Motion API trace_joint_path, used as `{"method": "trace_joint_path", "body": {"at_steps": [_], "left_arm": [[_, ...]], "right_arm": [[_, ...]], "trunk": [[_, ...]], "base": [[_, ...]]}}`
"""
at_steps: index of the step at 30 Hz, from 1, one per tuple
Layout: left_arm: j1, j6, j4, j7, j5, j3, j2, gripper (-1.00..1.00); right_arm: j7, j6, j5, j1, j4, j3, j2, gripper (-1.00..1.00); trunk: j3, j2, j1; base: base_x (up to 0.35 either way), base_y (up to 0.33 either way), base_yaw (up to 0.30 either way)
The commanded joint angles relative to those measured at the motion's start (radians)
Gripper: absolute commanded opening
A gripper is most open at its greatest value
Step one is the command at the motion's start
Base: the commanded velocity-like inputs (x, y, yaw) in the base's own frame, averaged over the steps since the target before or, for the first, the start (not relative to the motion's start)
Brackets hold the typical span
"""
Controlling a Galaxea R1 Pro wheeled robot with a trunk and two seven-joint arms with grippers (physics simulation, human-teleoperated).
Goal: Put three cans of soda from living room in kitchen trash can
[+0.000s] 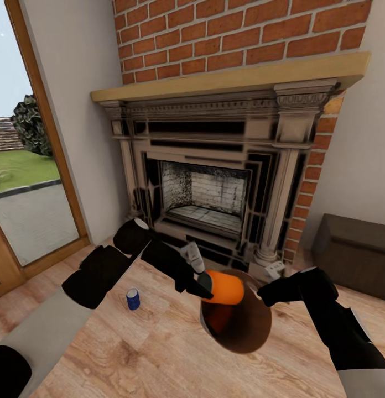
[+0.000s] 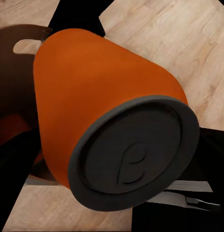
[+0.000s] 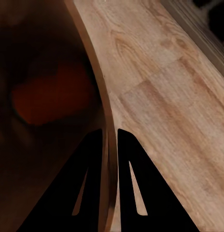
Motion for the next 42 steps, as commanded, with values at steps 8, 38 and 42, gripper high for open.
{"method": "trace_joint_path", "body": {"at_steps": [8,38,42], "left_arm": [[0.003,0.001,0.08,0.063,0.003,-0.04,-0.027,-1.0],[0.004,0.001,0.309,0.285,0.002,-0.133,-0.152,-1.0],[0.004,0.001,0.342,0.311,0.003,-0.133,-0.168,-1.0]], "right_arm": [[0.004,0.003,0.057,-0.001,-0.002,0.001,0.041,-1.0],[0.004,0.003,0.073,-0.005,-0.004,0.035,0.071,-1.0],[0.004,0.003,0.073,-0.005,-0.004,0.035,0.071,-1.0]], "trunk": [[0.0,0.0,0.0],[0.0,0.0,0.0],[0.0,0.0,0.0]], "base": [[0.0,0.0,0.0],[0.0,0.0,0.0],[0.0,0.0,0.0]]}}
